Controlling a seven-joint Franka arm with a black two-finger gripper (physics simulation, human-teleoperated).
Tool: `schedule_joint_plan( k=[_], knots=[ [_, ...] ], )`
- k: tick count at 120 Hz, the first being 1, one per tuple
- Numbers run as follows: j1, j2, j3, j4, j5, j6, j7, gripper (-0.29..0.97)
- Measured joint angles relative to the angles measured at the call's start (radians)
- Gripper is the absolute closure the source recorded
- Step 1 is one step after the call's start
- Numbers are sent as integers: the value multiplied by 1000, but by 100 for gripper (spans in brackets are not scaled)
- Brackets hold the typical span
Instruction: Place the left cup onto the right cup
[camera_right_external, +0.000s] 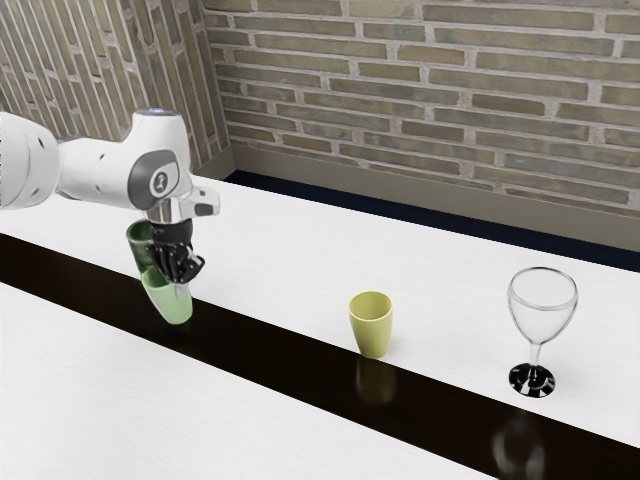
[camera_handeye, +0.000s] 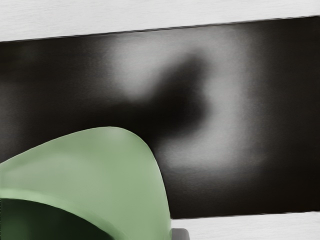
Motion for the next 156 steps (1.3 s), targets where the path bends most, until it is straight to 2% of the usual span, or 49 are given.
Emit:
schedule_joint_plan(
  k=[46,77,121,156],
  knots=[
    [-5,24,-190,255,53,-115,-116,79],
    [-5,31,-347,306,61,-150,-201,79],
    [-6,36,-558,354,128,-171,-344,79],
    [-19,80,-586,392,122,-235,-455,79]
  ],
)
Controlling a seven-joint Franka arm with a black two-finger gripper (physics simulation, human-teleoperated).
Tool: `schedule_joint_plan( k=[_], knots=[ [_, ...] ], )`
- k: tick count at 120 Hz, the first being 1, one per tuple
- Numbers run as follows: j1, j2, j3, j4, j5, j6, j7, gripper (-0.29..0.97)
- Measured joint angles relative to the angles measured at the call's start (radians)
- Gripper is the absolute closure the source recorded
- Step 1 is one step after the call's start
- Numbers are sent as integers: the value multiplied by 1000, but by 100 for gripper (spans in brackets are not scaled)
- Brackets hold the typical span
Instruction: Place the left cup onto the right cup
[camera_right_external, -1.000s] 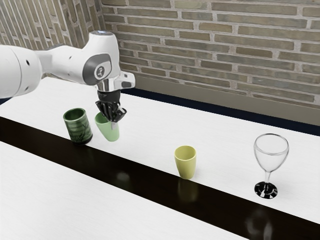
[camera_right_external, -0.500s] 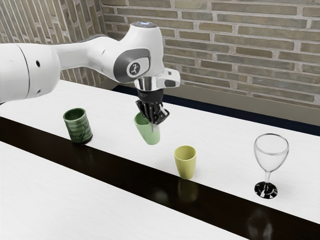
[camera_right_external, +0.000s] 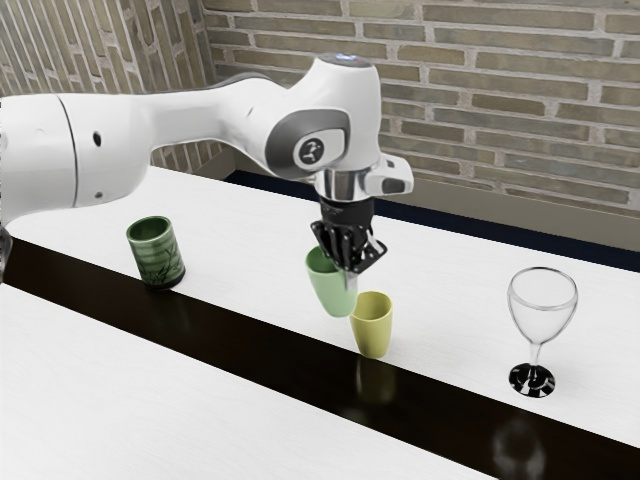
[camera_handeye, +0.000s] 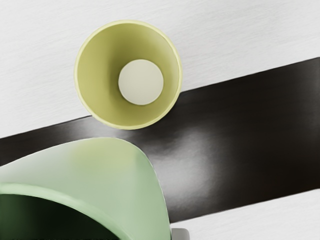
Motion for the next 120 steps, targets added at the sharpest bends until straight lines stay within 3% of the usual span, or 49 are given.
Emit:
schedule_joint_plan(
  k=[41,61,89,120],
  knots=[
    [-32,129,0,211,26,-105,-77,78],
    [-37,156,0,240,34,-142,-101,78],
    [-58,285,1,449,54,-224,-122,78],
    [-66,334,0,523,73,-272,-135,79]
  ],
)
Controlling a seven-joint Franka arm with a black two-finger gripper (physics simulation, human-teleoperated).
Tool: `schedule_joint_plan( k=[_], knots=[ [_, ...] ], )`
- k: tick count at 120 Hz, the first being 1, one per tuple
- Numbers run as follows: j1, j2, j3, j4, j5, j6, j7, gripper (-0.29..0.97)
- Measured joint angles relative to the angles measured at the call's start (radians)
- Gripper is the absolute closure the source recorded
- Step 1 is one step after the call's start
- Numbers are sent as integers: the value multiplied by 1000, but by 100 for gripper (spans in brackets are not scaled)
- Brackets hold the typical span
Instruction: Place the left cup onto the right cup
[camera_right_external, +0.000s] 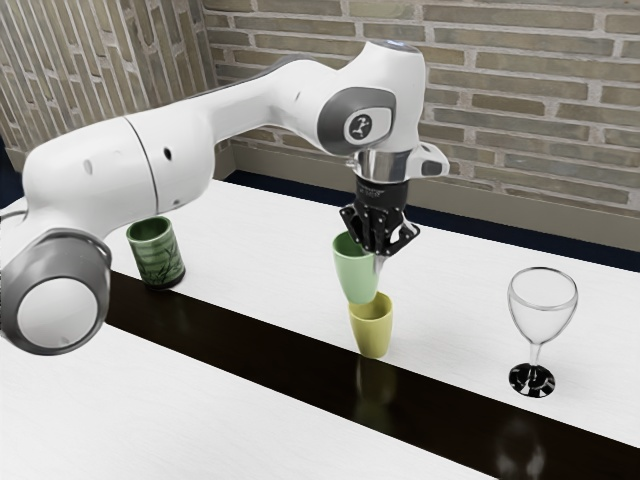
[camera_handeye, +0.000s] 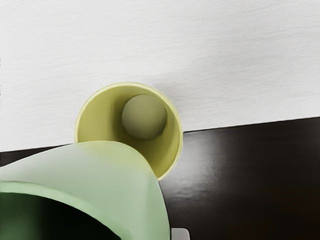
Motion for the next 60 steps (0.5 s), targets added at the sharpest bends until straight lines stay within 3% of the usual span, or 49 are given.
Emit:
schedule_joint_plan(
  k=[60],
  knots=[
    [3,49,3,14,34,29,-13,79]
  ],
)
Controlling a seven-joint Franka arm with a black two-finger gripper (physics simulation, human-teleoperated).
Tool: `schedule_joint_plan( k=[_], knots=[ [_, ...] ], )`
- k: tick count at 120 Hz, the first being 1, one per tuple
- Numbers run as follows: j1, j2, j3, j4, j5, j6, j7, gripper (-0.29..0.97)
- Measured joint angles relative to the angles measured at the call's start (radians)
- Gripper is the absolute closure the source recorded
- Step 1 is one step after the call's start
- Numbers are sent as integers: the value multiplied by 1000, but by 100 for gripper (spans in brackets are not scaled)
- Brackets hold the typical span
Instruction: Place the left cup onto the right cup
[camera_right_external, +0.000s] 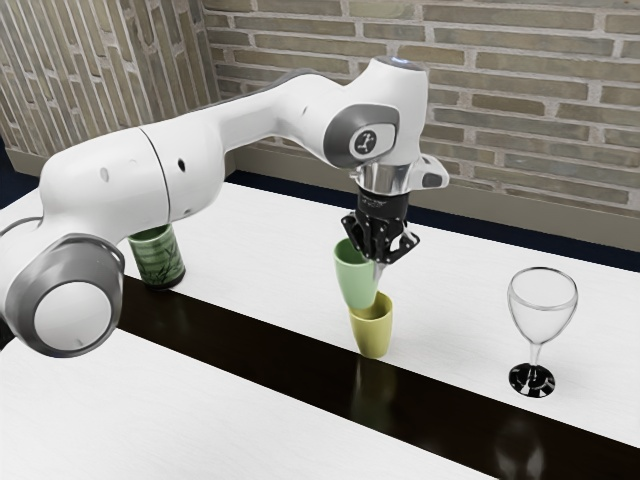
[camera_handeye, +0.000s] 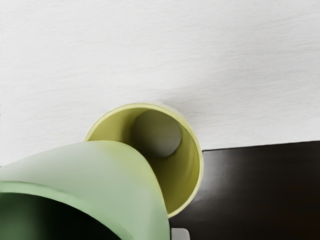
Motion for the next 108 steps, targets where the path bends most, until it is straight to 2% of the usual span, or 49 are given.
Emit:
schedule_joint_plan(
  k=[72,95,108],
  knots=[
    [-14,22,-2,-37,25,53,-13,78],
    [-14,22,-3,-74,12,62,-19,38],
    [-12,14,0,-76,7,70,-20,23]
  ],
)
